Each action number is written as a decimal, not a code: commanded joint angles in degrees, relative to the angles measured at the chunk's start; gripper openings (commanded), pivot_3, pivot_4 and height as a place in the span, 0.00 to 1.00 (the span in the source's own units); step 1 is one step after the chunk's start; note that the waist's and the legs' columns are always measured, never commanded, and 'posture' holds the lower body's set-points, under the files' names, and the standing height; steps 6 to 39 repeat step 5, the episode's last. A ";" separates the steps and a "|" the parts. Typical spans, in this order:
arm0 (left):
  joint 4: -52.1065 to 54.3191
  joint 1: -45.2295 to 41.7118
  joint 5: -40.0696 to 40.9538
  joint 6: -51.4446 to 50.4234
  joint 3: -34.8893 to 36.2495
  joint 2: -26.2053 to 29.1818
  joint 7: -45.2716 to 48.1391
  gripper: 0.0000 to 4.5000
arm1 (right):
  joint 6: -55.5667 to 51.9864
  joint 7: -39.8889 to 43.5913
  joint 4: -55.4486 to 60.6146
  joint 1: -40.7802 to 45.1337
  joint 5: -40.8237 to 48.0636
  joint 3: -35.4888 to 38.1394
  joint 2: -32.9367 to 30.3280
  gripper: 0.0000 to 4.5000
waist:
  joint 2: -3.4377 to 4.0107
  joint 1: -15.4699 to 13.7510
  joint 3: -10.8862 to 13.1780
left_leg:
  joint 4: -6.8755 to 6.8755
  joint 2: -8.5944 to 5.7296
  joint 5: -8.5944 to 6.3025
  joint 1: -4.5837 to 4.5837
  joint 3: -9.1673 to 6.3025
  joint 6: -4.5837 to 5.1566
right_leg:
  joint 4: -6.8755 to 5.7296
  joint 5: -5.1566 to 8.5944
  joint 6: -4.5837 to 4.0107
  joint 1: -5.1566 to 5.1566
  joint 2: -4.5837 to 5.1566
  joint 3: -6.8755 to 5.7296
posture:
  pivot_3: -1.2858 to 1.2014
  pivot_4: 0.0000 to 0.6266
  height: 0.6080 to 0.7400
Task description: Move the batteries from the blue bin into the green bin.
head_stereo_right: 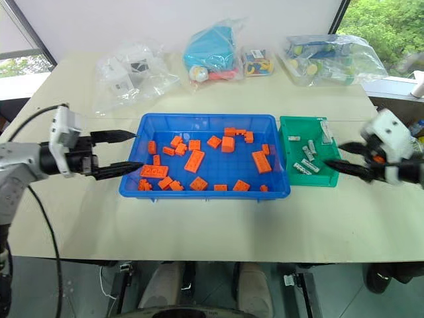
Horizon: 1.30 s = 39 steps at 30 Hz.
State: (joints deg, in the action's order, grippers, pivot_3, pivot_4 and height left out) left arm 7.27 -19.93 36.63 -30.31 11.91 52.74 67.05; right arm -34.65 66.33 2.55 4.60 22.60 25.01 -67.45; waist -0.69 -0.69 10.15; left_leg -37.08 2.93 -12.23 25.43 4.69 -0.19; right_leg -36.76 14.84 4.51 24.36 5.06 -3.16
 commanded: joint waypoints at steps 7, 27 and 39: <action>-8.24 -2.45 -0.52 0.92 5.44 5.11 3.45 1.00 | 16.70 11.36 -20.19 2.53 -1.89 3.60 -5.01 0.62 | 0.04 0.64 0.00 | 0.04 0.03 0.00 -0.04 0.04 0.00 | -0.04 0.00 -0.01 0.05 -0.02 0.01 | 0.52 0.24 0.97; -8.24 -2.45 -0.52 0.92 5.44 5.11 3.45 1.00 | 16.70 11.36 -20.19 2.53 -1.89 3.60 -5.01 0.62 | 0.04 0.64 0.00 | 0.04 0.03 0.00 -0.04 0.04 0.00 | -0.04 0.00 -0.01 0.05 -0.02 0.01 | 0.52 0.24 0.97; -8.24 -2.45 -0.52 0.92 5.44 5.11 3.45 1.00 | 16.70 11.36 -20.19 2.53 -1.89 3.60 -5.01 0.62 | 0.04 0.64 0.00 | 0.04 0.03 0.00 -0.04 0.04 0.00 | -0.04 0.00 -0.01 0.05 -0.02 0.01 | 0.52 0.24 0.97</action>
